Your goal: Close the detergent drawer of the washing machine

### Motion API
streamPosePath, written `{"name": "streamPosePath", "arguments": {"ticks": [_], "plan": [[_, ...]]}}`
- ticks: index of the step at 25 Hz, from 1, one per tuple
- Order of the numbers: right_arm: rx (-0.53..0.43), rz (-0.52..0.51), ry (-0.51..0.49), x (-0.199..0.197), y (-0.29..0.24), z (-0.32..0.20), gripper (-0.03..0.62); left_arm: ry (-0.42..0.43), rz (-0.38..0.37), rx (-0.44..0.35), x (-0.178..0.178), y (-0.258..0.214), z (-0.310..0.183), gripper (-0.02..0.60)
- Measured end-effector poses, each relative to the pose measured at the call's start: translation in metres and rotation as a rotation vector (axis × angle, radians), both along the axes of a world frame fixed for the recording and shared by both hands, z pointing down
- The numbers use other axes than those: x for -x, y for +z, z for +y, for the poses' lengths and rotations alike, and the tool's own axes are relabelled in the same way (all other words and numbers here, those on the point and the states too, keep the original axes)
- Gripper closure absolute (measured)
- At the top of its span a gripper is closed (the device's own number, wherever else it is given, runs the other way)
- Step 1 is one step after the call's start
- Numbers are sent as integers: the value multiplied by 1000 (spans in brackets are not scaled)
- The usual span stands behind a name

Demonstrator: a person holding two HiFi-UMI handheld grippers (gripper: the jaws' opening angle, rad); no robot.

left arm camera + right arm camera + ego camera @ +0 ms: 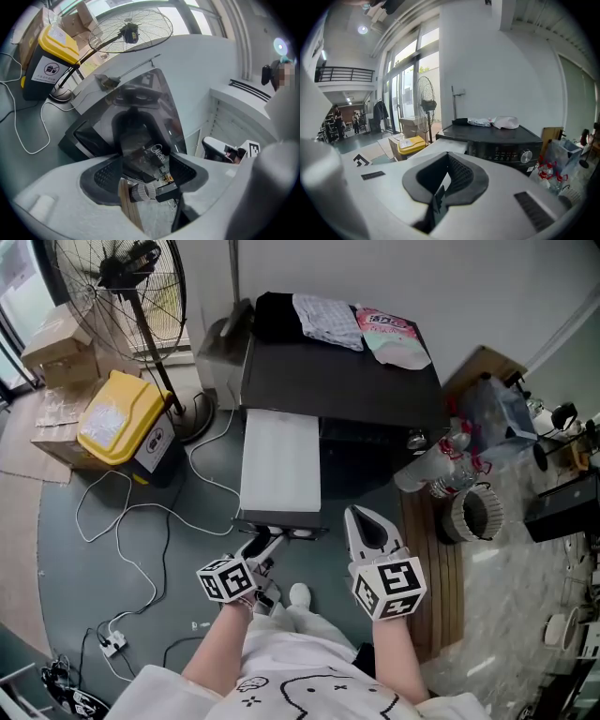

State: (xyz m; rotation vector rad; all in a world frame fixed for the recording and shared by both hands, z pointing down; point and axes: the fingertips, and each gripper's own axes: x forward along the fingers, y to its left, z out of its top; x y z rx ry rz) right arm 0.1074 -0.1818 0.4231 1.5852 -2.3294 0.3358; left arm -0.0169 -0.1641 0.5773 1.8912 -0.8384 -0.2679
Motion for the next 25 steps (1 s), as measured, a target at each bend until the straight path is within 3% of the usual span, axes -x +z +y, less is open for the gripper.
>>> {"name": "streamPosePath", "arguments": {"ticks": [14, 25], "plan": [[2, -9, 60, 10, 5, -5, 594, 64, 7, 31, -4, 2, -14, 281], [6, -8, 76, 2, 6, -15, 594, 50, -4, 41, -6, 4, -38, 281]]}}
